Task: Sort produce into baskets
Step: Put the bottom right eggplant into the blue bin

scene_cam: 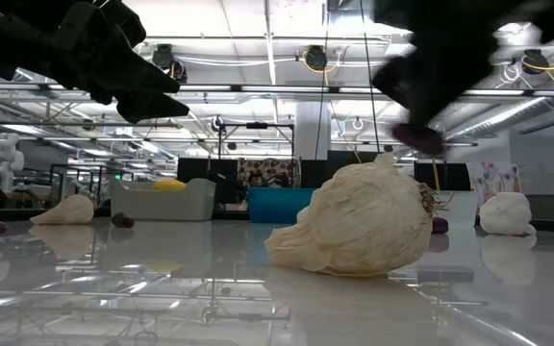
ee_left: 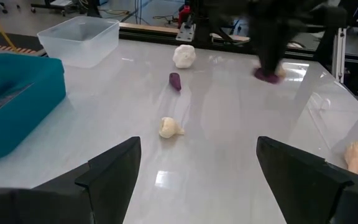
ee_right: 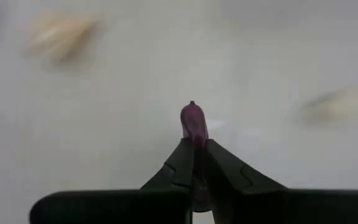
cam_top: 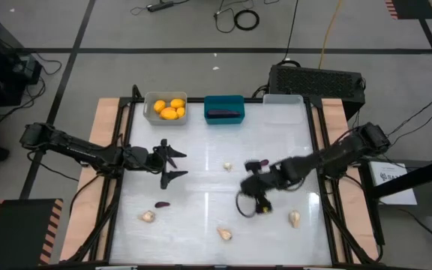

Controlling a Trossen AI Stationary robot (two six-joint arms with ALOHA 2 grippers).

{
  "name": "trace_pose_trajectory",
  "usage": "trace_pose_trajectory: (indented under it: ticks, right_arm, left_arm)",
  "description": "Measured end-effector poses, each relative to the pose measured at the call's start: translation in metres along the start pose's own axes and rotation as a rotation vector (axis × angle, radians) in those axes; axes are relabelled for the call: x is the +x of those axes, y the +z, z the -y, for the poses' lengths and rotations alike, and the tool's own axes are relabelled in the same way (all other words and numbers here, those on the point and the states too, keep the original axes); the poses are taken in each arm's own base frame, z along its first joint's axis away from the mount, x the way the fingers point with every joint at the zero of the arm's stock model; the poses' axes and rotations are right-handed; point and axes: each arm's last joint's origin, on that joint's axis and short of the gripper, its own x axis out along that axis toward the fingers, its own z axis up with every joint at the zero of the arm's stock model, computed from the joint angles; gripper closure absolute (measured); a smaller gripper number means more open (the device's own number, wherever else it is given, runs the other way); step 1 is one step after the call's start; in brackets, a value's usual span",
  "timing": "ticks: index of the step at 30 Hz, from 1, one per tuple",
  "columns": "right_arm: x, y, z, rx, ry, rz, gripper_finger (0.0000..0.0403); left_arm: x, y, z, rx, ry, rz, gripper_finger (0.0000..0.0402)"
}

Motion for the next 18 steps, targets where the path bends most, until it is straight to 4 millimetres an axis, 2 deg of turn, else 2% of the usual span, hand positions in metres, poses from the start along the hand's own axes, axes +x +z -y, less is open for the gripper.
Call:
trace_pose_trajectory:
  ticks: [5, 9, 14, 18]
  right_arm:
    - [-0.022, 0.038, 0.057, -0.021, -0.342, 0.17, 0.0385]
    - [-0.037, 0.053, 0.11, -0.009, -0.53, 0.282, 0.0385]
    - [-0.053, 0.047, 0.179, 0.077, -0.705, 0.359, 0.0385]
    - [-0.057, 0.027, 0.227, 0.177, -0.678, 0.366, 0.0385]
  left_arm:
    - [0.0, 0.0, 0.0, -0.004, 0.0, 0.0, 0.0075]
    - [0.0, 0.0, 0.0, -0.004, 0.0, 0.0, 0.0075]
    - [0.0, 0.0, 0.0, -0.003, 0.0, -0.003, 0.0075]
    - [0.0, 0.0, 0.0, 0.004, 0.001, -0.005, 0.0075]
